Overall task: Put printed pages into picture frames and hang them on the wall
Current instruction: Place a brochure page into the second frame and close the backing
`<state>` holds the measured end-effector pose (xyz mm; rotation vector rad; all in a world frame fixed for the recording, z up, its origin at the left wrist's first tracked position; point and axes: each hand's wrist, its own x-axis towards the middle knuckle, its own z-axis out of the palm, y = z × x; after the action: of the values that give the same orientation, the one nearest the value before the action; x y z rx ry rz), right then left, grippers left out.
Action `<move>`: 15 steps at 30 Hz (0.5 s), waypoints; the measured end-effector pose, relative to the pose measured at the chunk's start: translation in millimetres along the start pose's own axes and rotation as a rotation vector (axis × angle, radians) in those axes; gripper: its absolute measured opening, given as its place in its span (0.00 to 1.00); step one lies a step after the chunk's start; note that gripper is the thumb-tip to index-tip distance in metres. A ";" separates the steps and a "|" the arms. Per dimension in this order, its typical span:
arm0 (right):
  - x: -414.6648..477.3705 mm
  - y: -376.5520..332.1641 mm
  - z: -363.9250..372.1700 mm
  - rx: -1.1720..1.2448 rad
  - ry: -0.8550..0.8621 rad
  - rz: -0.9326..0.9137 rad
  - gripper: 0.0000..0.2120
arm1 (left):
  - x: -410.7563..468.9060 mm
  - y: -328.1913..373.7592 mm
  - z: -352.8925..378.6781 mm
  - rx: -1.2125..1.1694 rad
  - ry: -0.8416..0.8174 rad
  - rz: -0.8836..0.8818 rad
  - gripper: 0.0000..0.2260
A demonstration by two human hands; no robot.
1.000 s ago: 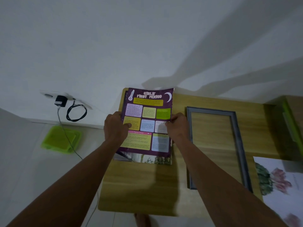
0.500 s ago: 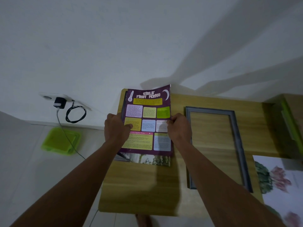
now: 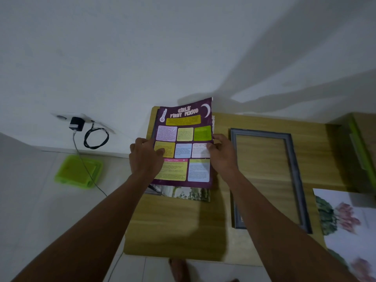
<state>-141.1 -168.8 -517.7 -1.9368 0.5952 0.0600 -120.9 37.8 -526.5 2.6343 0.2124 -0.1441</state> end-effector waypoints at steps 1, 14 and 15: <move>-0.6 -0.1 -2.0 0.094 -0.020 0.037 0.09 | -0.5 0.4 -1.4 -0.012 0.000 -0.001 0.14; -13.6 -18.0 -39.7 0.346 -0.086 0.161 0.05 | -10.8 20.4 -49.8 -0.437 -0.011 -0.001 0.11; -15.5 -20.4 -43.5 0.319 -0.070 0.145 0.04 | -14.4 25.0 -56.7 -0.446 -0.004 0.018 0.11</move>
<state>-155.5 -194.3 -476.6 -1.5759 0.6554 0.1165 -127.0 41.6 -463.3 2.1920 0.1932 -0.0837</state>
